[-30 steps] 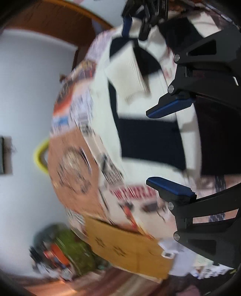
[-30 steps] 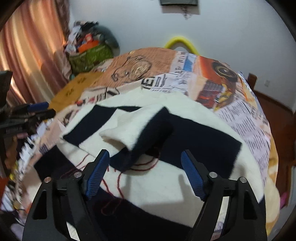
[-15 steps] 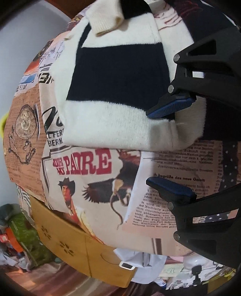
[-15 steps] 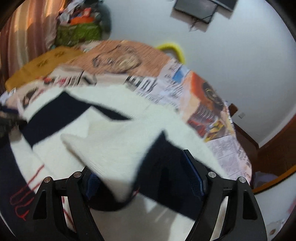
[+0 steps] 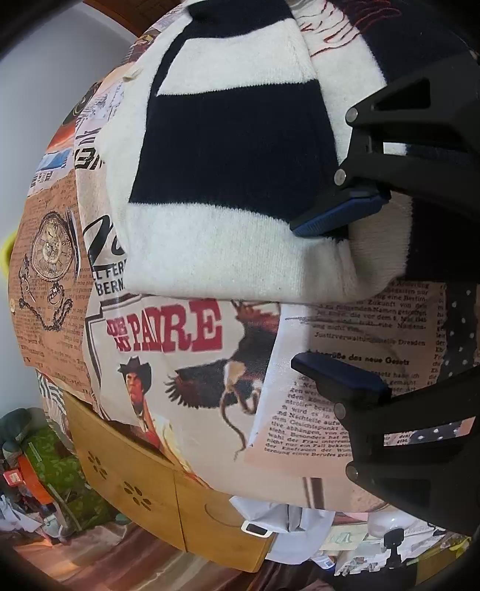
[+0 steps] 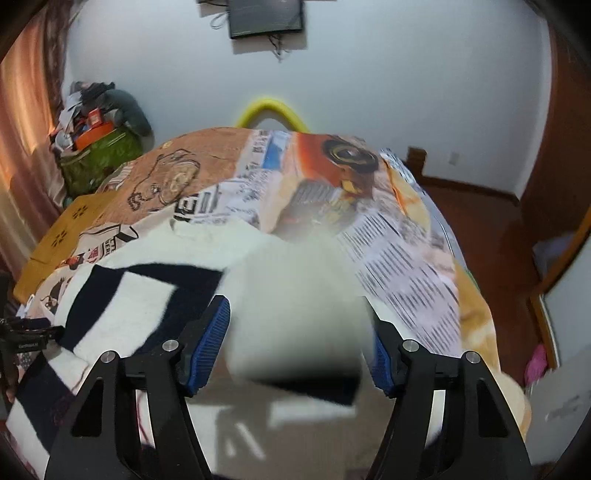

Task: Fold small clothes

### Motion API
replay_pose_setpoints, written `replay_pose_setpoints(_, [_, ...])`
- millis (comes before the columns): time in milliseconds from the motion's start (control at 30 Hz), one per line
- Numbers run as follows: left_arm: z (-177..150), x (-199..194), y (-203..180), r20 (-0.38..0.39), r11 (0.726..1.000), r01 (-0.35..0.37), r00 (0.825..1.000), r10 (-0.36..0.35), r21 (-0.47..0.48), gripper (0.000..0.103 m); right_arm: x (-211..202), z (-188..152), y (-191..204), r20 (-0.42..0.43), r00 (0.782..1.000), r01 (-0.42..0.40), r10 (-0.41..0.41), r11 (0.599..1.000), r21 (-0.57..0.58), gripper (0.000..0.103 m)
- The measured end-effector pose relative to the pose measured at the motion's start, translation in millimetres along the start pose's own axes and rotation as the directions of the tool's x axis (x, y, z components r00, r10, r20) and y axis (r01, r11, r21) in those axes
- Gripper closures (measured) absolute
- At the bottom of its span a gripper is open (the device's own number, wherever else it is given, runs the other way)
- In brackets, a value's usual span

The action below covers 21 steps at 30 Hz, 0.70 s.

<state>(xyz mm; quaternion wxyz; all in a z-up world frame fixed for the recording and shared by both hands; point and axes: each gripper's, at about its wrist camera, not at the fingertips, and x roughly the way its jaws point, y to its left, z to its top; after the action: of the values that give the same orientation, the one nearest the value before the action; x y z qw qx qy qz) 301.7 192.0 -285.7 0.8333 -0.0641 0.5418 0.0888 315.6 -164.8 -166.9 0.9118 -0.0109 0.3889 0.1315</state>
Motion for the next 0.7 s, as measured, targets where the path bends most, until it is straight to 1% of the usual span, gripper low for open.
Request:
replay_pose_setpoints(67, [1,-2,0,0.001,1.000,-0.002,1.000,0.002,0.006,0.038,-4,-5,-9,-0.018,0.999,-0.045,0.045,0.999,0.025,0.039])
replay_pose_setpoints(167, [5,-5,1,0.006,1.000,0.017,1.000,-0.017,0.006,0.038,-5,-10,-17,-0.036,0.997,-0.067,0.068,0.997,0.034,0.039])
replay_pose_setpoints(267, [12,-4,5,-0.001,0.997,0.068,0.998,-0.069,-0.023,0.040,-4,-12,-26,-0.045,0.996,-0.069,0.072,0.996,0.056,0.039])
replay_pose_setpoints(333, [20,3,5,-0.022,0.993,0.106,0.994,-0.107,-0.042,0.046,-2,-14,-30,-0.053,0.994,-0.086,0.090,0.993,0.077,0.039])
replay_pose_setpoints(367, [23,6,5,-0.032,0.991,0.125,0.992,-0.126,-0.045,0.048,-1,-15,-31,-0.059,0.994,-0.092,0.097,0.993,0.080,0.039])
replay_pose_setpoints(400, [26,9,4,-0.037,0.989,0.139,0.989,-0.141,-0.046,0.050,-1,-16,-33,-0.064,0.993,-0.096,0.101,0.992,0.081,0.040])
replay_pose_setpoints(433, [30,12,3,-0.042,0.986,0.162,0.986,-0.164,-0.050,0.057,1,-18,-33,-0.075,0.991,-0.102,0.108,0.992,0.079,0.041])
replay_pose_setpoints(500, [36,14,2,-0.041,0.978,0.198,0.979,-0.201,-0.069,0.066,4,-22,-32,-0.094,0.987,-0.120,0.127,0.990,0.077,0.044])
replay_pose_setpoints(533, [37,14,2,-0.035,0.977,0.199,0.979,-0.202,-0.076,0.073,5,-23,-32,-0.102,0.985,-0.131,0.138,0.989,0.075,0.044])
replay_pose_setpoints(600, [39,13,3,-0.018,0.975,0.203,0.979,-0.205,-0.086,0.080,9,-26,-27,-0.121,0.981,-0.147,0.153,0.987,0.062,0.045])
replay_pose_setpoints(700, [36,7,7,0.010,0.979,0.183,0.983,-0.182,-0.093,0.090,17,-30,-20,-0.148,0.973,-0.170,0.176,0.984,0.051,0.045])
